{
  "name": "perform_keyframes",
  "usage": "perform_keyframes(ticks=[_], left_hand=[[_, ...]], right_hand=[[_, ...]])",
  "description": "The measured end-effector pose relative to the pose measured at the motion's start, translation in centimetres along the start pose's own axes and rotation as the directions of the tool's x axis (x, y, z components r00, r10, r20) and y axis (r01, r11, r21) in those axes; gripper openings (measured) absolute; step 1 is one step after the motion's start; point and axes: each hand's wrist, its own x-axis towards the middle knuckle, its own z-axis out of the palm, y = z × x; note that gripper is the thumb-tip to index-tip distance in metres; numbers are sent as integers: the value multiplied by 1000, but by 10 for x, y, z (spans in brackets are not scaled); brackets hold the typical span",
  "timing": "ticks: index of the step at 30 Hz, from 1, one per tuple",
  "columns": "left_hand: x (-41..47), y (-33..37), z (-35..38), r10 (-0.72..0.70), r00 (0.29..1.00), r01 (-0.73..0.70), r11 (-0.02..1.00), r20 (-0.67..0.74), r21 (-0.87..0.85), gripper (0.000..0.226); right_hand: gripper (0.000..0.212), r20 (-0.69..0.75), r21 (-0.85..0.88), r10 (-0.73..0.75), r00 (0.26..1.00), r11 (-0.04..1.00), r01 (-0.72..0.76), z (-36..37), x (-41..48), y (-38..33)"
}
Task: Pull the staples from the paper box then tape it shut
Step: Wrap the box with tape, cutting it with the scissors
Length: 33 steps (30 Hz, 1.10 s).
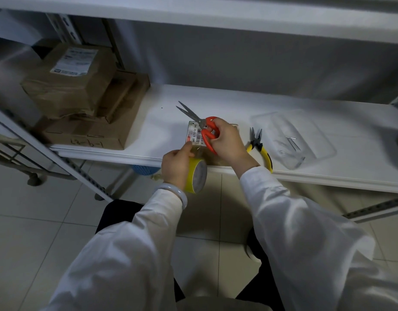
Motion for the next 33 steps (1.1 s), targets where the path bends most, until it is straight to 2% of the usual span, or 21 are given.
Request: perform_keyframes(ticks=[4, 7, 9, 12, 15, 17, 20, 24, 29, 33], left_hand=[[1, 2, 3, -8, 1000, 8, 1000, 9, -24, 33], [3, 0, 5, -16, 1000, 17, 1000, 17, -16, 34], [5, -1, 4, -18, 1000, 18, 1000, 19, -20, 36], [7, -3, 3, -32, 999, 32, 999, 15, 3, 55], [10, -3, 2, -103, 994, 105, 994, 31, -45, 74], [10, -5, 1, -120, 991, 124, 989, 52, -79, 72], [7, -4, -3, -134, 983, 149, 982, 126, -118, 55], [0, -4, -7, -149, 925, 216, 963, 350, -161, 21], [1, -11, -4, -155, 945, 159, 987, 288, 10, 18], [0, -11, -6, -188, 951, 177, 982, 247, 64, 29]], right_hand=[[44, -27, 10, 24, 999, 1000, -23, 5, 0, -3], [44, -107, -218, -39, 994, 976, 15, 12, -1, -2], [44, -86, -291, -46, 995, 956, 19, 14, -2, 0], [46, -48, -230, -21, 999, 973, 10, 9, 0, 0], [47, 24, -214, -91, 996, 972, 94, 7, -5, -2], [46, 66, -271, -137, 988, 951, 150, 10, -8, -1], [42, 48, -308, -170, 984, 935, 176, 13, -6, -1], [38, 55, -317, -147, 988, 935, 157, 14, -3, -2], [36, 46, -316, -161, 986, 934, 167, 16, -5, -2], [38, 57, -318, -178, 982, 929, 187, 12, -5, -5]])
